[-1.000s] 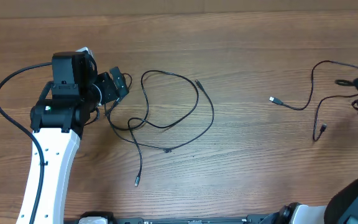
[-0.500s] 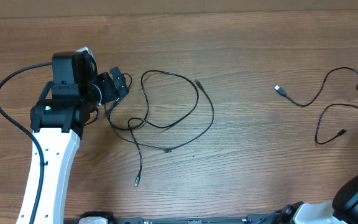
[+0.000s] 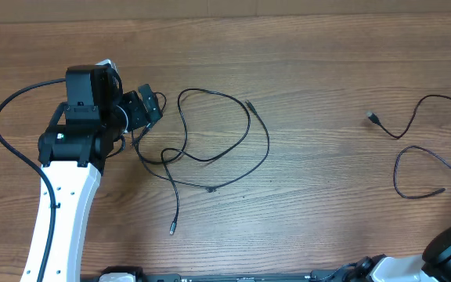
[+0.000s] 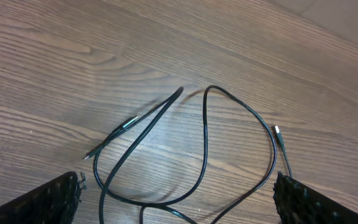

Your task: Untangle cables

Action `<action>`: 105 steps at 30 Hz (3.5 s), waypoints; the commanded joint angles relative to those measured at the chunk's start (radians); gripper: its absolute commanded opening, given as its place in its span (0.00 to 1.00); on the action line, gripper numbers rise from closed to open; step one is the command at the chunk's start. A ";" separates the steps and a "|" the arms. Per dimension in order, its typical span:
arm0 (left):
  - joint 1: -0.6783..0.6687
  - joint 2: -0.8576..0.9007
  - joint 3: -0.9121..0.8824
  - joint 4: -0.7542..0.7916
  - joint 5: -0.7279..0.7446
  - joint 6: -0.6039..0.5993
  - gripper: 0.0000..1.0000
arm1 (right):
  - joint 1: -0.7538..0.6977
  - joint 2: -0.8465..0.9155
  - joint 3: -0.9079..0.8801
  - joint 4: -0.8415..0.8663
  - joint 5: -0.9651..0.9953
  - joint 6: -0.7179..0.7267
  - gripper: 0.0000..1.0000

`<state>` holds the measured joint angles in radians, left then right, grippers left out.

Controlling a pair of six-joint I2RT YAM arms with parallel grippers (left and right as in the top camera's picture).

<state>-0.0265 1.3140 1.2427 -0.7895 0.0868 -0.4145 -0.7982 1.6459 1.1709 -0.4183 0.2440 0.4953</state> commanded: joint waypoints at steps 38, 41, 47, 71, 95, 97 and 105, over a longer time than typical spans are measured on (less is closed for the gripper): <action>0.000 0.006 0.021 0.000 0.010 0.018 1.00 | 0.245 0.000 -0.005 -0.335 -0.475 -0.132 1.00; 0.000 0.006 0.021 0.000 0.010 0.018 1.00 | 0.279 0.000 -0.058 -0.334 -0.333 0.043 1.00; 0.000 0.006 0.021 0.000 0.010 0.018 1.00 | 0.309 0.000 -0.124 -0.298 -0.306 0.190 1.00; 0.000 0.006 0.021 0.000 0.010 0.018 1.00 | 0.433 0.050 0.083 -0.455 -0.155 0.269 0.99; 0.000 0.006 0.021 0.000 0.010 0.018 1.00 | 0.438 0.407 0.307 -0.680 -0.008 0.395 1.00; 0.000 0.006 0.021 0.000 0.010 0.018 1.00 | 0.438 0.426 0.307 -0.668 -0.008 0.394 1.00; 0.000 0.006 0.021 0.000 0.010 0.018 1.00 | 0.438 0.436 0.307 -0.623 -0.008 0.381 1.00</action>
<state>-0.0265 1.3140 1.2427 -0.7895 0.0868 -0.4145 -0.3603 2.0712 1.4544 -1.0496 0.2173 0.8787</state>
